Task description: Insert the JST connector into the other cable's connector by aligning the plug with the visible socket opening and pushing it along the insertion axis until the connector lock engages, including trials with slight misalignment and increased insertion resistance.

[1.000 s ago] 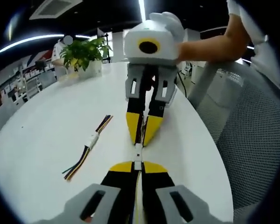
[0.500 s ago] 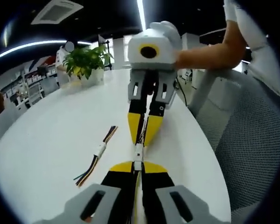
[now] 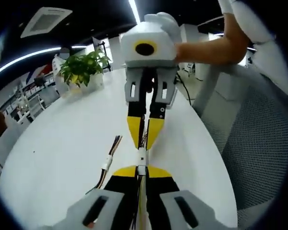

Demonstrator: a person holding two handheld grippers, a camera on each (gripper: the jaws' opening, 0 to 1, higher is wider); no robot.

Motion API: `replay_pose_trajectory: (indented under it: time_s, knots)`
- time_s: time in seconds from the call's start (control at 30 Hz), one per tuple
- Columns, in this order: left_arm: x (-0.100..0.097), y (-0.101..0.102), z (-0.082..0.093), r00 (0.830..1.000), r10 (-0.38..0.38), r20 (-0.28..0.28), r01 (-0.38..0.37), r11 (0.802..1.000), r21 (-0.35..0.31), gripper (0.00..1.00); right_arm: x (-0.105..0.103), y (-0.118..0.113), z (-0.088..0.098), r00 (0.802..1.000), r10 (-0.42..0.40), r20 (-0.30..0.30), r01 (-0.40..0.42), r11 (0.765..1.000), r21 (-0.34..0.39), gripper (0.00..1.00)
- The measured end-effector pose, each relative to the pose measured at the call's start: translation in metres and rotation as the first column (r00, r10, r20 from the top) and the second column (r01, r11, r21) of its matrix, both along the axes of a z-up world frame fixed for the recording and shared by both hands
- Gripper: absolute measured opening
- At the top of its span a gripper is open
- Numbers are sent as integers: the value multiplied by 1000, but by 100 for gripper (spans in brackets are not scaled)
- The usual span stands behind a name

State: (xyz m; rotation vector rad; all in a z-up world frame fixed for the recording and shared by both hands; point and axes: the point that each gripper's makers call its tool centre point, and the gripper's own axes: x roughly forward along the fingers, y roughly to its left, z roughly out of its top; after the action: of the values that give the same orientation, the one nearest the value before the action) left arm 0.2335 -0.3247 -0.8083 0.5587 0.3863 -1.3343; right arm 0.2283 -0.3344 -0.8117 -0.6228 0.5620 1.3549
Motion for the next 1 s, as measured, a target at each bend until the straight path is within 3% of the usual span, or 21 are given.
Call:
replay_pose_trajectory:
  time_s: [0.47, 0.6, 0.73, 1.0]
  knots:
    - [4, -1, -7, 999, 10, -36, -10, 1000, 1, 0, 3, 2, -4, 1000, 11, 9, -11, 1000, -26, 2]
    - [4, 4, -23, 998, 22, -67, -19, 999, 42, 0, 4, 1, -18, 1000, 9, -16, -10, 999, -35, 0]
    - [3, 2, -33, 995, 20, -93, -16, 999, 43, 0, 5, 1, -26, 999, -1, -39, 0, 999, -36, 0]
    - [5, 3, -36, 994, 31, -107, -27, 999, 34, 0, 0, 0, -31, 998, 5, -58, -7, 999, -48, 0]
